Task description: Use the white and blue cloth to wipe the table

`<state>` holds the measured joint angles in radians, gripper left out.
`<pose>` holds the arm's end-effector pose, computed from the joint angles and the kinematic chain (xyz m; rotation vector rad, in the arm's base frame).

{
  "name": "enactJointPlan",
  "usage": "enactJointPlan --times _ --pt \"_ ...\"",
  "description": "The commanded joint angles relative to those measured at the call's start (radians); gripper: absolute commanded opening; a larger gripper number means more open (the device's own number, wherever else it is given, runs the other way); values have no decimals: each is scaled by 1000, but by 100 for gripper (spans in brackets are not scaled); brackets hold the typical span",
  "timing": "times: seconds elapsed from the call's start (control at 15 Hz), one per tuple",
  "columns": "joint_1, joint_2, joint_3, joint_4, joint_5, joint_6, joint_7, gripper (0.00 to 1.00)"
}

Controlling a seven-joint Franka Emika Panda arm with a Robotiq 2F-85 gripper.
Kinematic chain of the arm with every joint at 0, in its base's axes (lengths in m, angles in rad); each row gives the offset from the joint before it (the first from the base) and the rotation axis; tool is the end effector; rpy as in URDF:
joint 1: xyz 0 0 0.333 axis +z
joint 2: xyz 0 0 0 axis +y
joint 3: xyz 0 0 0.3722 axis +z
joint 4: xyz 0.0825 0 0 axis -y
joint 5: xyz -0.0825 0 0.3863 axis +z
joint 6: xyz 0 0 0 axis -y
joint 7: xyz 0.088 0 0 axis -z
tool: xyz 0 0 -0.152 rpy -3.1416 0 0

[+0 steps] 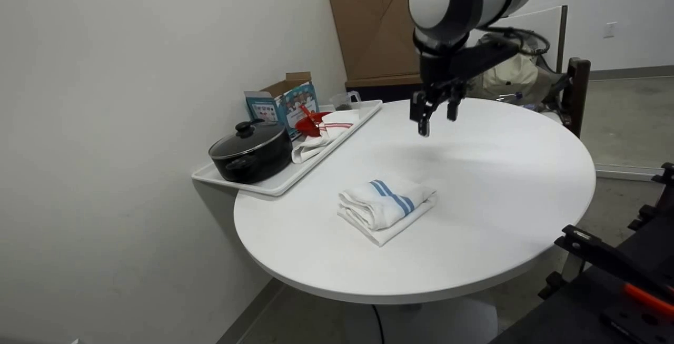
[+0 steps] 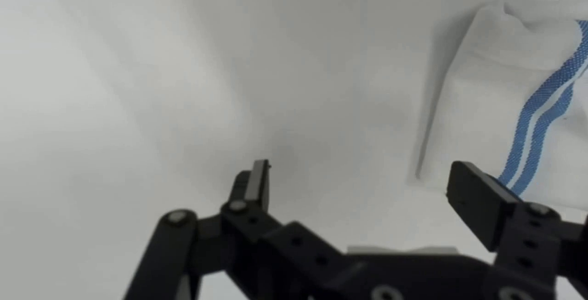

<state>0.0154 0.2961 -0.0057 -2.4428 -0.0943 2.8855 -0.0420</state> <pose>0.5238 0.0094 0.2043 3.0911 0.2191 0.2264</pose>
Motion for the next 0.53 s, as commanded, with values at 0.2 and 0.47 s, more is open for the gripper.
enactJointPlan --times 0.2,0.47 --pt "76 -427 -39 -161 -141 -436 346 100" --pt "41 -435 19 -139 -113 -473 336 100"
